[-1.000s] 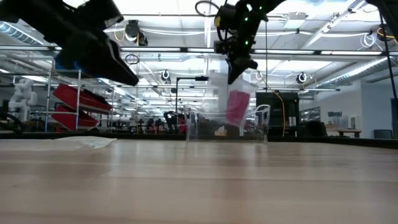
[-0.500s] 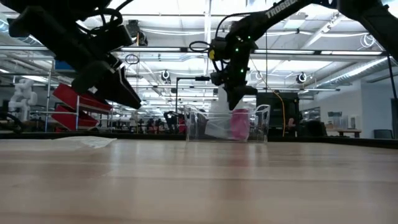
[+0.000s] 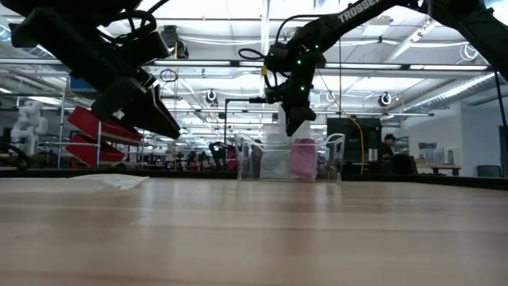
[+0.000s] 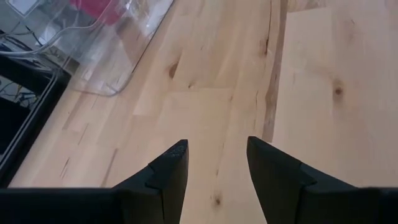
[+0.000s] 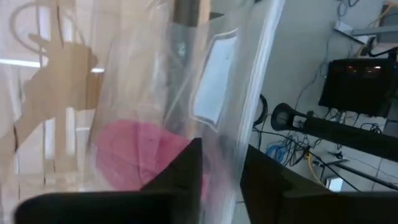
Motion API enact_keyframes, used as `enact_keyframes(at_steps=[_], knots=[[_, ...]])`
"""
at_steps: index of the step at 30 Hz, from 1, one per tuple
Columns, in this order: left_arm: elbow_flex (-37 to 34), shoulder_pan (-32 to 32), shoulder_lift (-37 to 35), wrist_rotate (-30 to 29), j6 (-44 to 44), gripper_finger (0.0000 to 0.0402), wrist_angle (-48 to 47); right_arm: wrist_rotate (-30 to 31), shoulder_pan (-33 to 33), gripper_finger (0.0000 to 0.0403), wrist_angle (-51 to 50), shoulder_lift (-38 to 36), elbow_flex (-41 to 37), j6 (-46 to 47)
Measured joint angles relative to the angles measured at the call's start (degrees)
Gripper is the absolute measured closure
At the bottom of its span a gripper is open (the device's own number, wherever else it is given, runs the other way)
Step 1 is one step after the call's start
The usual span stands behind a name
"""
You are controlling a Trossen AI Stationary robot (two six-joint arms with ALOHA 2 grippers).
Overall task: Roll bandage
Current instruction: Put the zip bag into the transparent bin, then roll the orange bandage
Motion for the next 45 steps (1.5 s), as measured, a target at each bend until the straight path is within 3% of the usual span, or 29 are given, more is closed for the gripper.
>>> enact_keyframes(at_steps=[5,10,12,16,24,29,36,41,45], knots=[[0.0,0.2,0.0,-0.4,-0.1,0.0231,0.0,1.3,0.0,0.0253,0.1,0.0,2.3,1.9],[0.0,0.2,0.0,-3.5,-1.2,0.0231,-0.1,8.9,0.0,0.0195,1.7,0.0,5.0,8.6],[0.0,0.1,-0.1,-5.1,-1.1,0.0231,-1.0,9.3,0.1,0.0184,1.2,0.0,6.4,12.8],[0.0,-1.3,-3.1,-7.5,-1.2,0.0231,-4.4,3.9,0.8,0.0177,-0.4,-2.4,7.0,19.2],[0.0,-4.7,-12.0,-9.5,-1.5,0.0231,-8.5,-13.1,4.2,0.019,-1.4,-9.0,7.1,30.3],[0.0,-7.4,-16.8,-12.8,-3.1,0.0231,-14.5,-16.2,10.9,0.0197,-3.8,-9.7,6.8,34.4],[0.0,-12.4,-22.9,-15.0,-8.0,0.0231,-23.4,-16.3,23.3,0.0206,4.7,-9.7,-2.7,35.0],[0.0,-14.1,-25.1,-24.6,-14.4,0.0231,-30.6,-16.3,30.4,0.0215,18.0,-9.7,-13.8,34.9],[0.0,-14.3,-25.3,-25.1,-18.5,0.0231,-33.7,-17.0,34.7,0.022,35.9,-9.6,-24.5,36.8]])
